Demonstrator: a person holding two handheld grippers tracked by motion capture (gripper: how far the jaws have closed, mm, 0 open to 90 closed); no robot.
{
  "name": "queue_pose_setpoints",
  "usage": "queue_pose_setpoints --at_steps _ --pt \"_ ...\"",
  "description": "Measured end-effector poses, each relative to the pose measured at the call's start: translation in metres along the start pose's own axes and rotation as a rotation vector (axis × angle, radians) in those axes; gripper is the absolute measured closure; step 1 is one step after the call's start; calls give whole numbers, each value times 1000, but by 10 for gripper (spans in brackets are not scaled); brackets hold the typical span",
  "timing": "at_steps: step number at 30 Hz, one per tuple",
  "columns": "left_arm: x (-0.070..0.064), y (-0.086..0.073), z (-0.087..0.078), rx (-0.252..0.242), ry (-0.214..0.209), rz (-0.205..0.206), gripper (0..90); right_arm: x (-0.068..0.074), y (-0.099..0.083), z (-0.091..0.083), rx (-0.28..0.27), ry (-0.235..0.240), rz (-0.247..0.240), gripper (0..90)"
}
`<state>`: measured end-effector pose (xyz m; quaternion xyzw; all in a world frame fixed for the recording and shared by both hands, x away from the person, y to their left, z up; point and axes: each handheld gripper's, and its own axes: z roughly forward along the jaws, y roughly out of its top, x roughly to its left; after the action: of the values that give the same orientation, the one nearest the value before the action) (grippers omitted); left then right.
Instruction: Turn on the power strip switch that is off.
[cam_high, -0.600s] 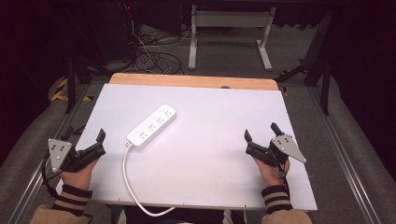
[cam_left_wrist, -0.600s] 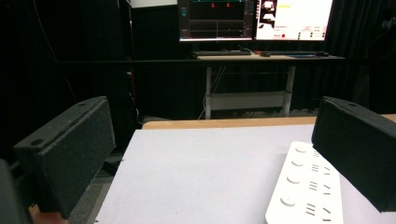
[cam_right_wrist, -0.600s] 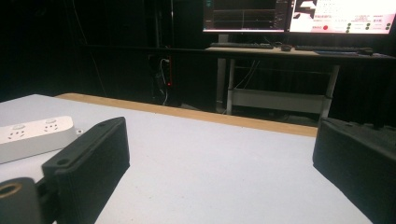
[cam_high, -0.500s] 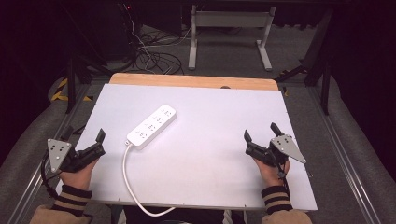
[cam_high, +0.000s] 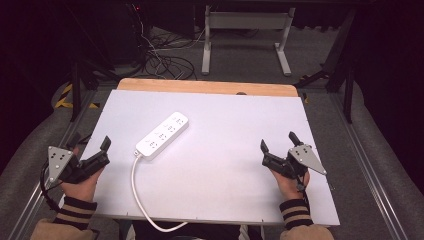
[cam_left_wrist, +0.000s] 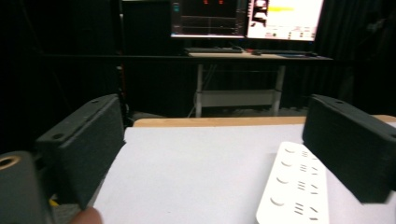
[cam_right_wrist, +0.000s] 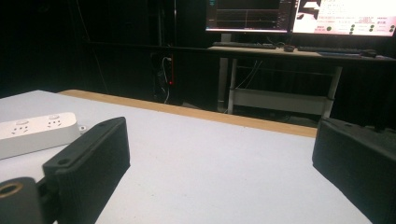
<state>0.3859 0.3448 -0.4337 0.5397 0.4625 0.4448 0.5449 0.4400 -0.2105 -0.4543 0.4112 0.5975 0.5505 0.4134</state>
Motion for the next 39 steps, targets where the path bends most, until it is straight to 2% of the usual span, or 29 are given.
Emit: queue_pose_setpoints --at_steps 2,4,6,8,13,16,22,27,31,39 --pt "0 1 -2 -1 -31 6 344 0 0 0 2 -2 1 45" --pt "1 2 -4 0 -68 3 609 0 0 0 3 -1 4 45" --pt "1 4 -5 4 -77 8 781 0 0 0 3 -1 2 46" --pt "2 5 -5 10 -71 22 886 0 0 0 3 -1 2 47" --pt "6 9 -3 40 -72 24 900 0 0 -1 1 -4 1 47" --pt "7 13 -2 58 -73 49 900 0 1 -2 1 -3 0 46" --pt "8 23 0 86 -95 67 900 1 0 -2 5 -4 -9 47" --pt "6 33 9 110 -115 96 900 0 0 -2 3 -7 -5 47" --pt "3 39 21 171 -148 99 900 -1 0 -3 3 -5 0 48" --pt "-14 49 53 294 -211 170 900 -2 0 -3 5 -8 4 49"
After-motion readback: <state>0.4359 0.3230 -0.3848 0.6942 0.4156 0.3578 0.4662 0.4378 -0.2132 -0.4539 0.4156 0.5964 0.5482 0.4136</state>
